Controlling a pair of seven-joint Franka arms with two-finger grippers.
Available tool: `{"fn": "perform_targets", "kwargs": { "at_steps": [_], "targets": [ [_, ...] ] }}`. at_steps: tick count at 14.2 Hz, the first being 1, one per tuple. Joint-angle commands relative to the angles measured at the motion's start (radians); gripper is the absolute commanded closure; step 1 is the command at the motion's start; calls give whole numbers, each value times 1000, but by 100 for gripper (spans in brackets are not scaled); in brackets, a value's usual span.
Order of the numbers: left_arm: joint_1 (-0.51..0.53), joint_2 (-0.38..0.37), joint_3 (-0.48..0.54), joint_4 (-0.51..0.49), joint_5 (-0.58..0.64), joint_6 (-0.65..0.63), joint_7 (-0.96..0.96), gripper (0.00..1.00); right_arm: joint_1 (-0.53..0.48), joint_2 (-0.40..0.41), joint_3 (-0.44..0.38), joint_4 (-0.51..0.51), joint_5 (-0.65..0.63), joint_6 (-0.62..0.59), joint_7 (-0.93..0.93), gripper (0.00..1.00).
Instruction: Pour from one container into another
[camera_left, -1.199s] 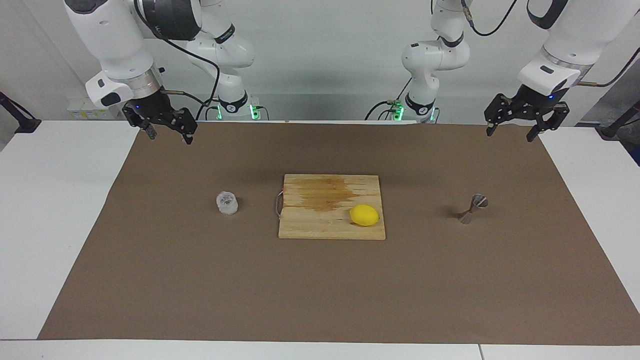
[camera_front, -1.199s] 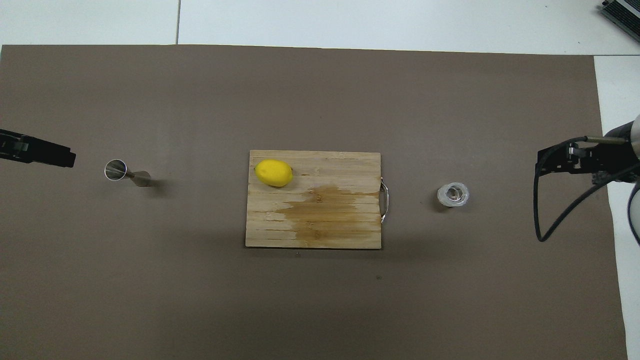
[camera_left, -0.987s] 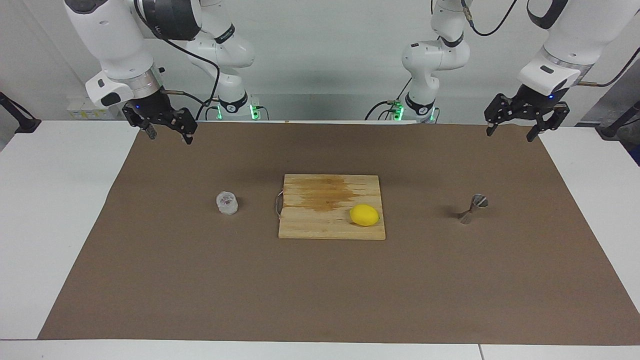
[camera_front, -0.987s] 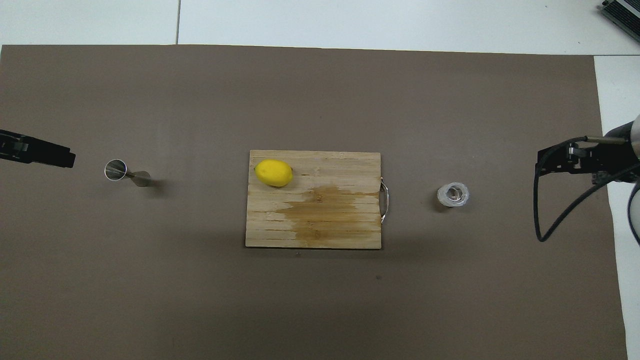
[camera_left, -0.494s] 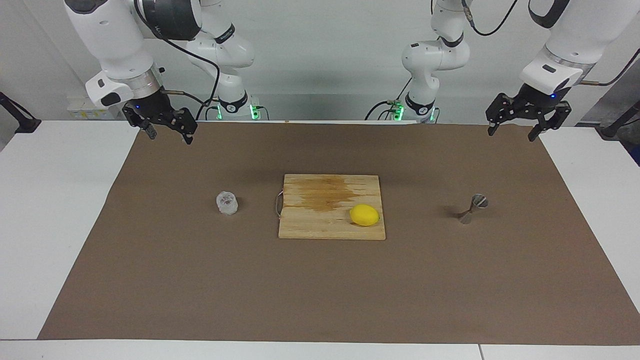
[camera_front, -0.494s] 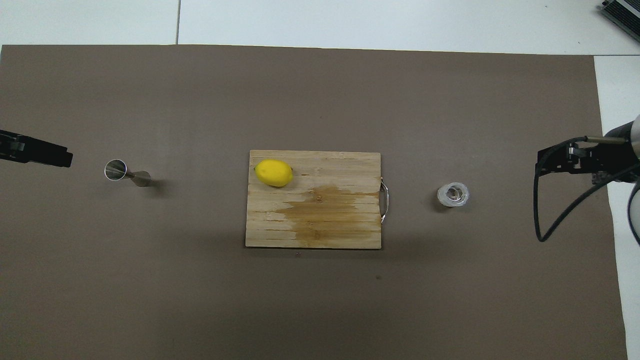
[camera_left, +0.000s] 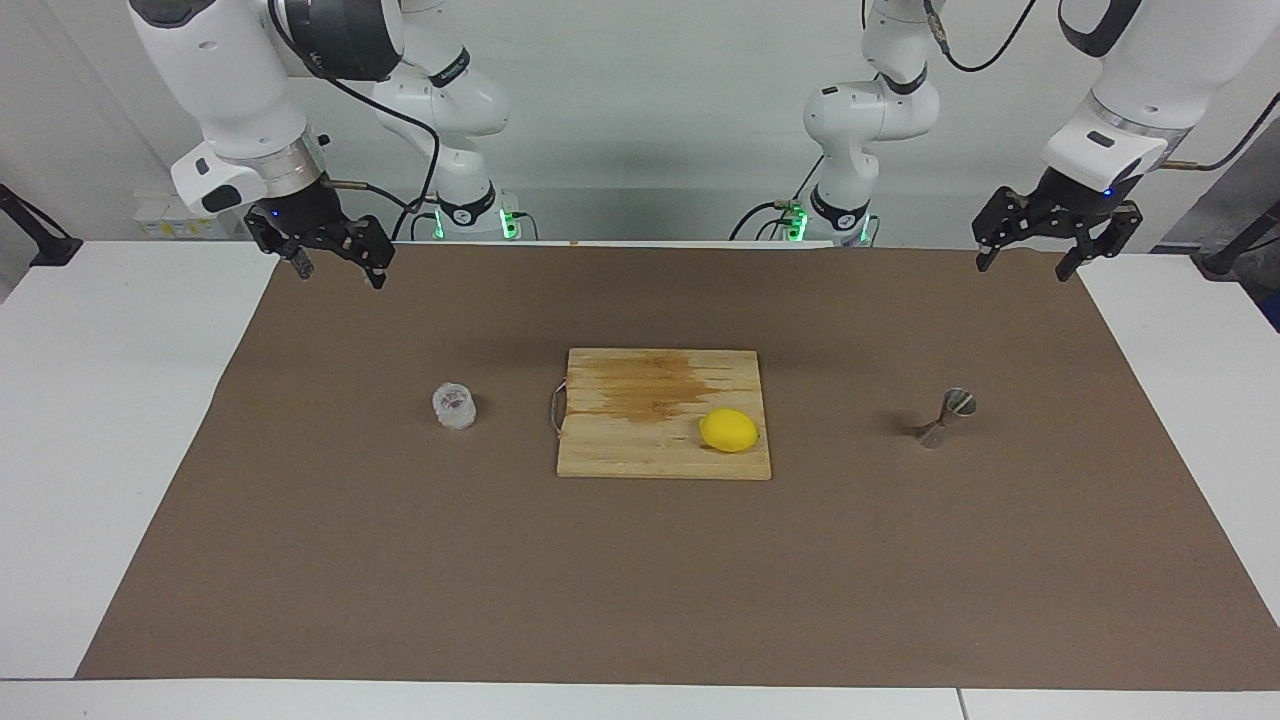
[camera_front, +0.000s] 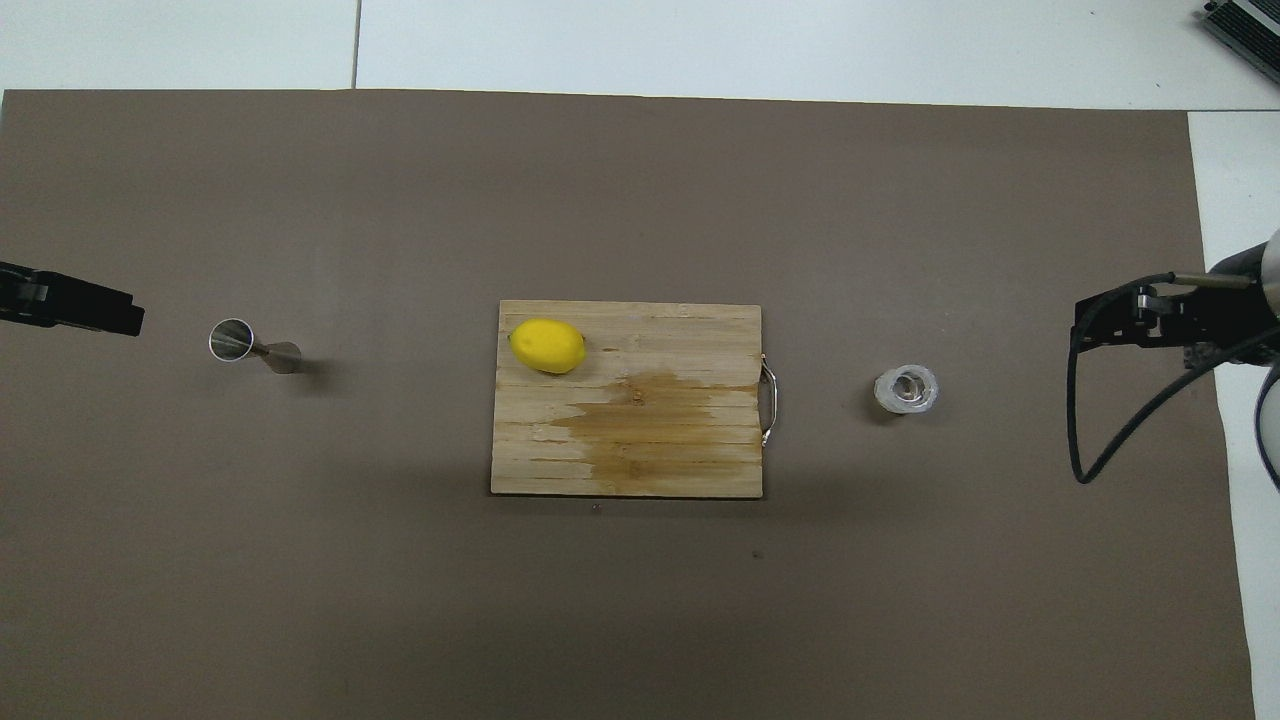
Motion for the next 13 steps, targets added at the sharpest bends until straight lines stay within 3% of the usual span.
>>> {"fn": "perform_targets", "kwargs": {
  "at_steps": [1,13],
  "targets": [
    [10,4,-8,9,14,-15,-9,0,-10,-24,3,-25,19,3,-16,0],
    [12,24,-9,12,-17,-11,-24,0,-10,-24,3,-25,19,3,-16,0]
  ]
}}
